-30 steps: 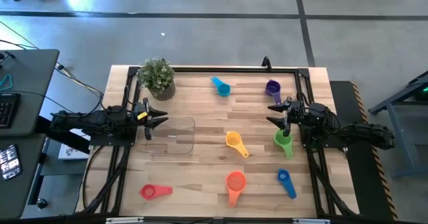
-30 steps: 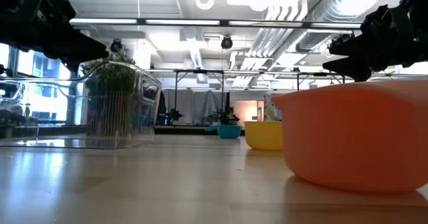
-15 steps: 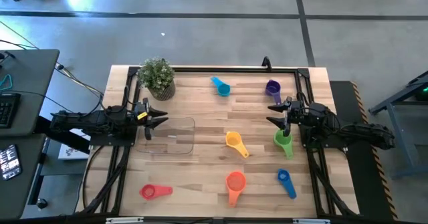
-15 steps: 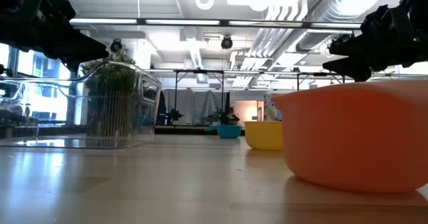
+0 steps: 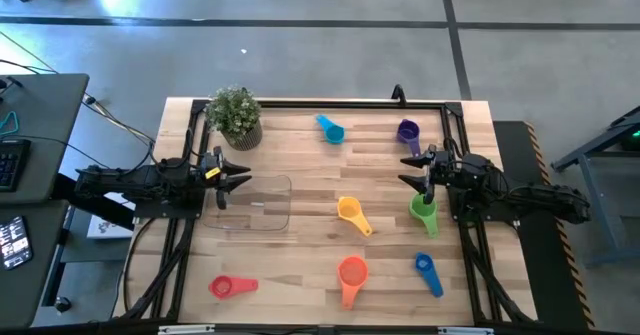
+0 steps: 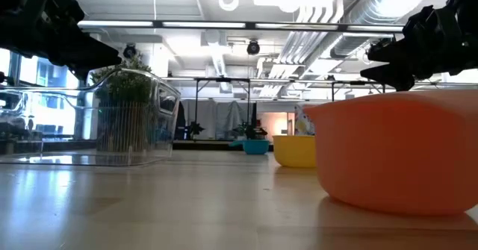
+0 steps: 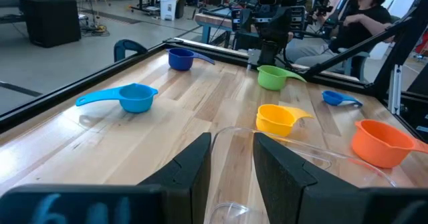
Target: Nest measuring cups in basket
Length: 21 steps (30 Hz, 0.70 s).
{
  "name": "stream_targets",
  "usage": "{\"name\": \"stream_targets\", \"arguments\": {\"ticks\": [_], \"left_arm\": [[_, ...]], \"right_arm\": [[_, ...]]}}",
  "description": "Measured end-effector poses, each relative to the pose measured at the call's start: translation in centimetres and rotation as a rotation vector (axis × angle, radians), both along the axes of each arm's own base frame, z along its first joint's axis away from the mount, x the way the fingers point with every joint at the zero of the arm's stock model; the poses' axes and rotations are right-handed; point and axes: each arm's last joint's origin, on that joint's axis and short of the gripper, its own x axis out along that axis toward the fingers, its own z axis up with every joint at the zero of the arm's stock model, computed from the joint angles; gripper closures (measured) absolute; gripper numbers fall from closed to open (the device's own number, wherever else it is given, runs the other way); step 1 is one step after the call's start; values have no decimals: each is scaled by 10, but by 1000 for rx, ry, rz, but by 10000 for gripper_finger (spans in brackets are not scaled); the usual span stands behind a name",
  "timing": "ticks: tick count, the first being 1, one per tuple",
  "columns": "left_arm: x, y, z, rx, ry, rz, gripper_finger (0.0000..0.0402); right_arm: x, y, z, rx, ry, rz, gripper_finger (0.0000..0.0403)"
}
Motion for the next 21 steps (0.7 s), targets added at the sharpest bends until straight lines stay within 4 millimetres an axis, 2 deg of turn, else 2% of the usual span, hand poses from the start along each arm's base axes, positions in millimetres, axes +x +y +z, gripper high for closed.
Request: {"name": "stream_targets", "arguments": {"ticks": [12,21], "left_arm": [[0,0,0,-6,-2,0,298],[0,0,0,-187,-42,25,298]], "right_arm": [[0,0,0,0,0,0,137],[0,0,0,0,0,0,137]]}}
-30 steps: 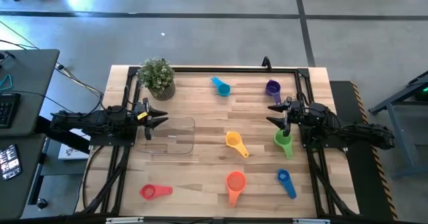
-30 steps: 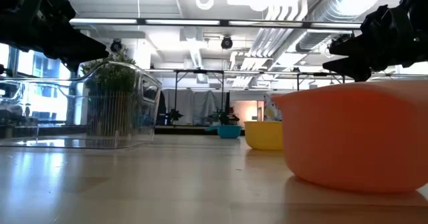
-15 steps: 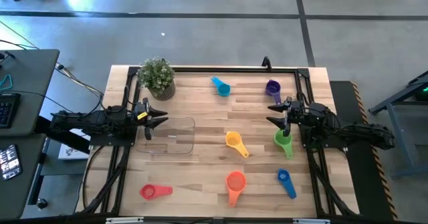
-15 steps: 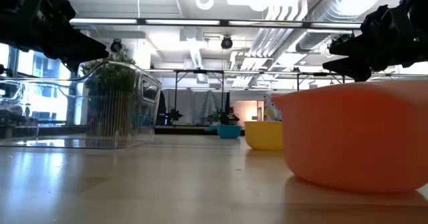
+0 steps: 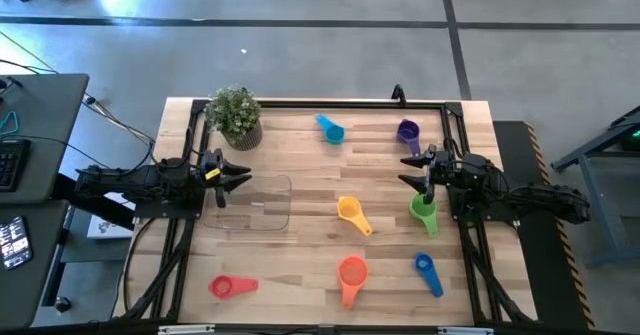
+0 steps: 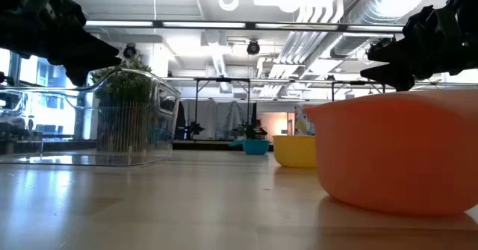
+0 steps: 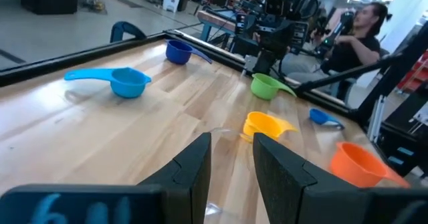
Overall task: Nest measuring cups in basket
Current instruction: Stack the green measuring cup on top of the orange measuring cup
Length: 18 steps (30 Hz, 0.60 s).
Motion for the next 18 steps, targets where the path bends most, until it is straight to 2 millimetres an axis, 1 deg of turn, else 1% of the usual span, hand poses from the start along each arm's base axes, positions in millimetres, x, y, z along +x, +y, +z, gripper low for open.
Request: {"name": "stream_targets", "arguments": {"ticks": [8,18], "left_arm": [[0,0,0,-18,-4,6,298],[0,0,0,-180,-41,29,298]], "right_arm": [[0,0,0,0,0,0,137],[0,0,0,0,0,0,137]]}}
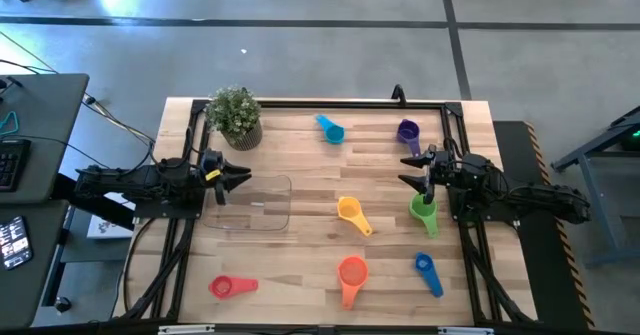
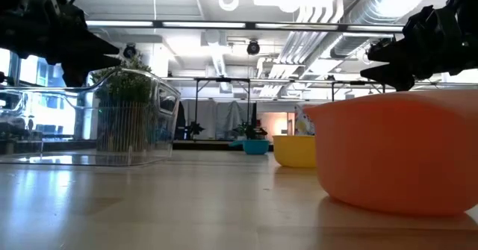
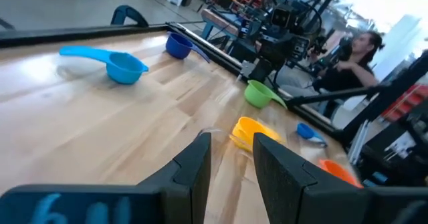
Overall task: Nest measuring cups in basket
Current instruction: Stack the green measuring cup on top of the orange measuring cup
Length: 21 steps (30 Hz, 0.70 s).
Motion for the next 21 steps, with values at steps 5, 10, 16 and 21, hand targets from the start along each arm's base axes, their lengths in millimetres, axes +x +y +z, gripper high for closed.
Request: {"name": "stream_targets", "arguments": {"ticks": [5,10,16,21], "left_arm": [[0,0,0,-121,-27,17,298],[0,0,0,-167,-37,23,298],[0,0,0,-174,-40,24,298],[0,0,0,-234,-55,34,298]], "right_arm": [[0,0,0,0,0,0,137],[0,0,0,0,0,0,137],[0,0,3,25,-40,-1,137],[0,0,16,128,-193,-6,137]]}}
